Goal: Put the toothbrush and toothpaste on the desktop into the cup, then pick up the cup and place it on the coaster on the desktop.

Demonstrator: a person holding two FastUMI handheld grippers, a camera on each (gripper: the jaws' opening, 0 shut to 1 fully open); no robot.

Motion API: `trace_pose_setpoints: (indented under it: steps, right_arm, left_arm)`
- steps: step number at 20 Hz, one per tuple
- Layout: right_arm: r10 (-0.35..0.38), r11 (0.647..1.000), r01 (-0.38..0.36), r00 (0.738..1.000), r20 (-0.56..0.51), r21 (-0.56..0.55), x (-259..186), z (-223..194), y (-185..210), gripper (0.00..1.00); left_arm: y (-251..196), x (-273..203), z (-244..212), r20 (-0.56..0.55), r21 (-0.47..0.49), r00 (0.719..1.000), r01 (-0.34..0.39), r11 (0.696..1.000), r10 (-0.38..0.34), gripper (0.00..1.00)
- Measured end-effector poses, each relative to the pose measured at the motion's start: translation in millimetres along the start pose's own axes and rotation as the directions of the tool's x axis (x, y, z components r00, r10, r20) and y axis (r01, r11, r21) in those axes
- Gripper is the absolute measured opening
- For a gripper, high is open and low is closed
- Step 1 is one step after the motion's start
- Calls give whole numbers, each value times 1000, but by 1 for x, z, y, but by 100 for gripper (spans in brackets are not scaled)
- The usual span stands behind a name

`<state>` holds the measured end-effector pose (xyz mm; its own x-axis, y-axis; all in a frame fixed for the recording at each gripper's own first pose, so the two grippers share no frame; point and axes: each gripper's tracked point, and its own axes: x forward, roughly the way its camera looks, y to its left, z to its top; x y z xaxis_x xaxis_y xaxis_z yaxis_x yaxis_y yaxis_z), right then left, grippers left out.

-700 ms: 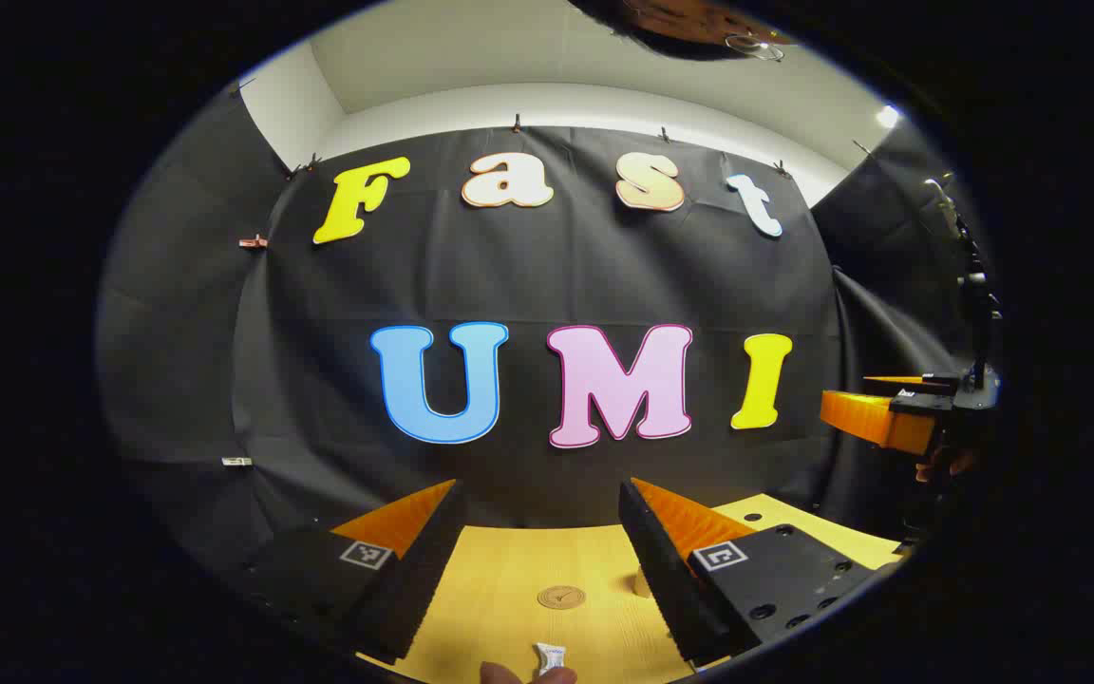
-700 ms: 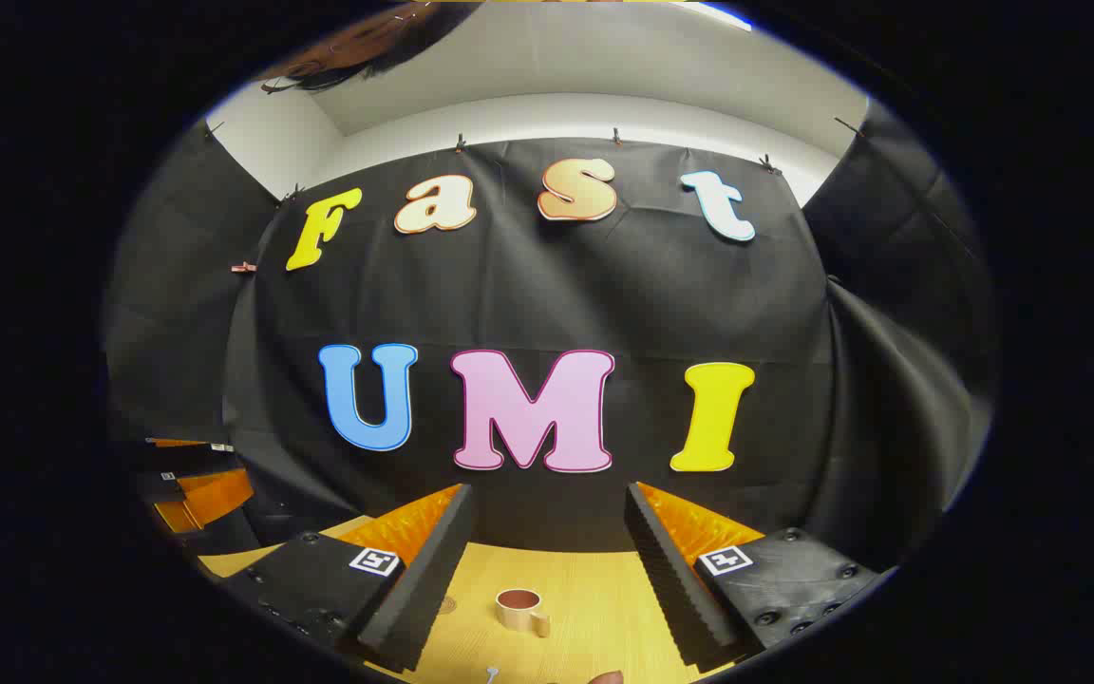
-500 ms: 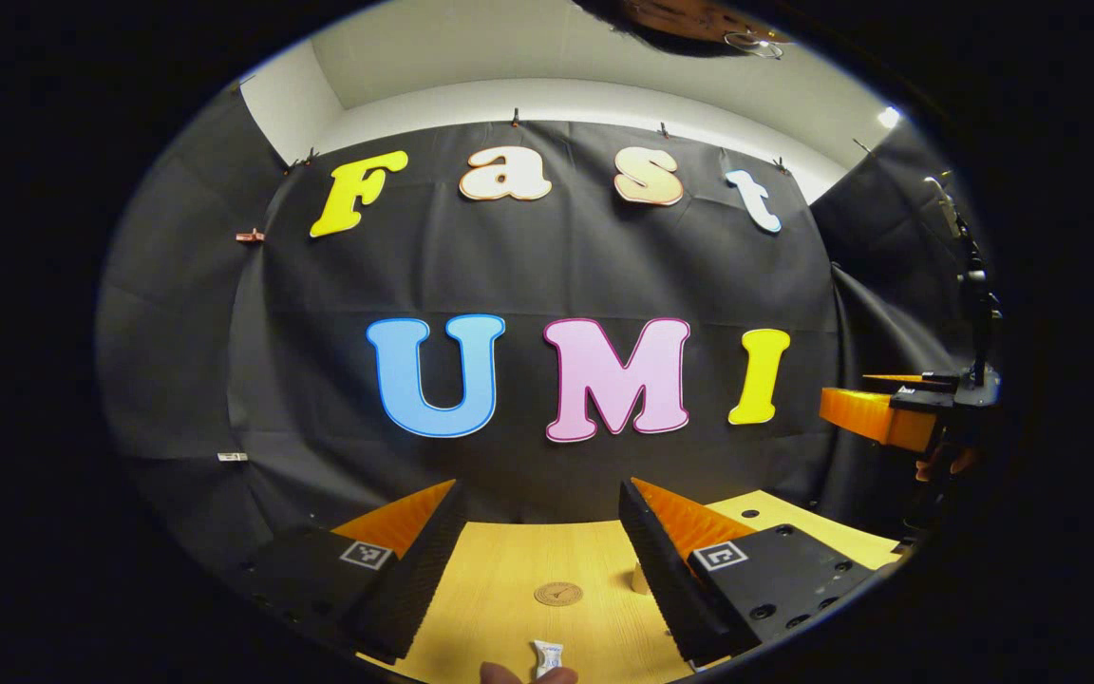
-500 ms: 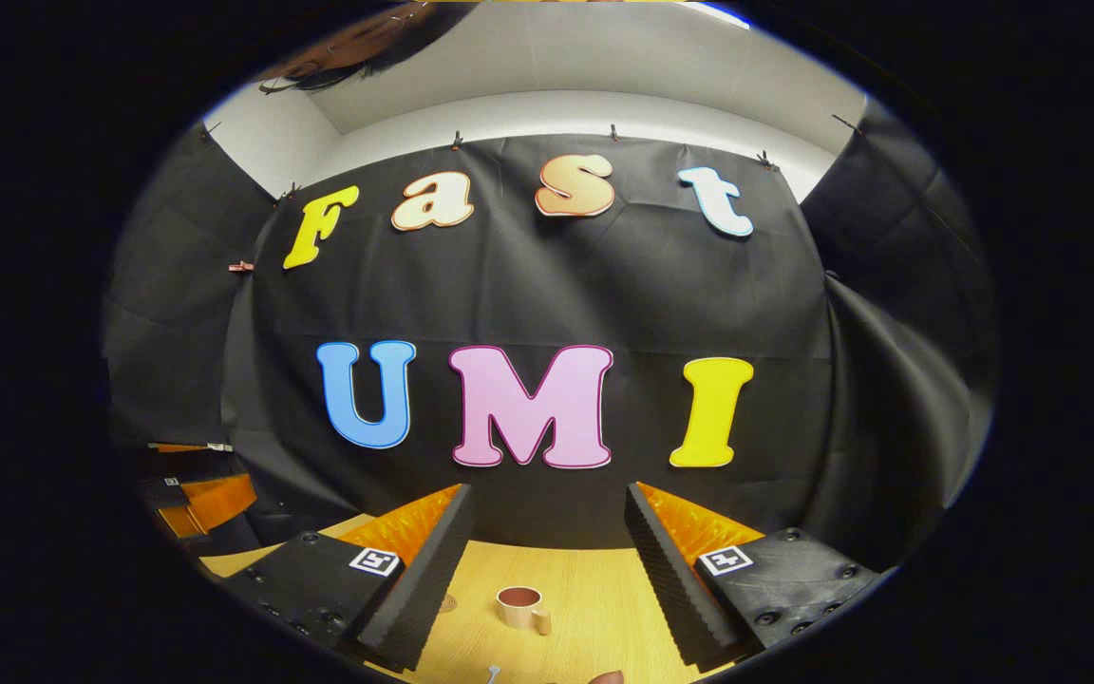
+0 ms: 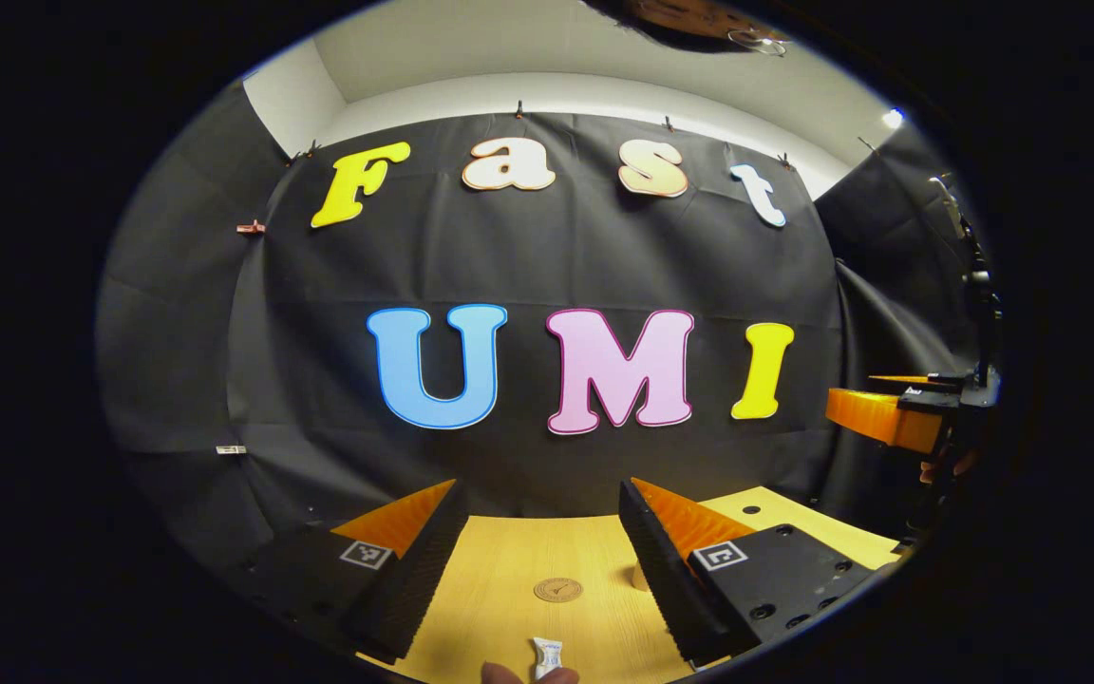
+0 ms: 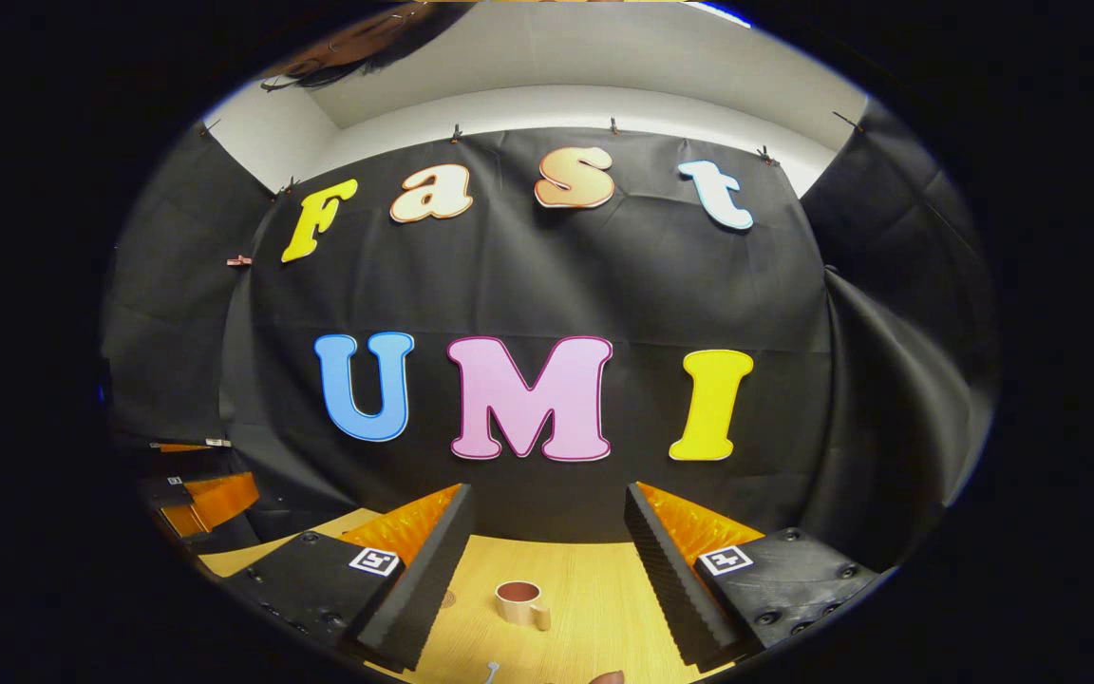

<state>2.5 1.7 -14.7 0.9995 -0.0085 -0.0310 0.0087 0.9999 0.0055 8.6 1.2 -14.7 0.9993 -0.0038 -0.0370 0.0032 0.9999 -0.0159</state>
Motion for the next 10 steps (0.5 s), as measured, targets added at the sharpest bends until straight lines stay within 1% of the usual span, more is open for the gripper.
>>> trace_pose_setpoints:
  steps: [2, 4, 7, 9, 10]
  right_arm:
    - [-1, 1000, 1, 1000, -2, 1, -1, -2, -2, 97]
    - [-3, 1000, 3, 1000, -10, 0, -1, -6, -4, 97]
    - [-9, 1000, 9, 1000, -27, -10, -2, -12, -9, 97]
    - [-16, 1000, 15, 999, -43, -21, -3, -18, -14, 97]
    - [-18, 999, 16, 998, -57, -28, -4, -24, -17, 97]
  left_arm:
    - [-3, 2, -4, -9, 0, 1000, 5, 1000, -5, 99]
    - [-6, 5, -17, -39, 11, 999, 7, 1000, -6, 99]
    - [-9, 12, -50, -114, 59, 993, -10, 998, 17, 99]
    - [-16, 19, -75, -157, 78, 987, -2, 997, 14, 99]
    - [-21, 23, -96, -190, 87, 982, 8, 996, 9, 99]
